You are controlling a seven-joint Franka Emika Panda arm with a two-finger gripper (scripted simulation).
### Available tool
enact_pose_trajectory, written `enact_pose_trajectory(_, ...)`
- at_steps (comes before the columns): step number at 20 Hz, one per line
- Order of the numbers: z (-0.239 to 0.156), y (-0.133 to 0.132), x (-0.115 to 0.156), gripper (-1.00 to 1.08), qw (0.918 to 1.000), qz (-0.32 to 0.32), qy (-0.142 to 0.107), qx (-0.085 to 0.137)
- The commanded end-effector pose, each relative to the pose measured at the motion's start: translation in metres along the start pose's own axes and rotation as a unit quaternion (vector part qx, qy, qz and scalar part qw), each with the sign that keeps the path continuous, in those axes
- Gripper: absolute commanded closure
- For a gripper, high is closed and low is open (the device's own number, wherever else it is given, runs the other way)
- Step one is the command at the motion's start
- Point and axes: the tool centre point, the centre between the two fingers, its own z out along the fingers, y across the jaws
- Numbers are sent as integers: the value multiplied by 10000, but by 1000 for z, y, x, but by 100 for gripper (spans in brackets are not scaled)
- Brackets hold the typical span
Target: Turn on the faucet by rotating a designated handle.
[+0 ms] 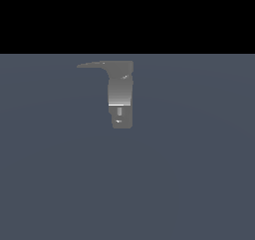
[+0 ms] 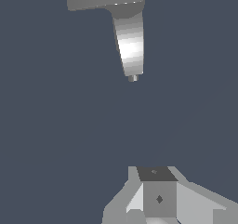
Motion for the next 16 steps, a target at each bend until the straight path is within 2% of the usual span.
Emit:
enact_pose_trajectory(1, 7, -12, 5, 108, 9997, 229, 1, 0)
enact_pose_trajectory(8, 28, -46, 26, 108, 9957, 924, 7, 1)
enact_pose_trajectory(16, 52, -82, 55, 108, 9851, 1718, 13, 4)
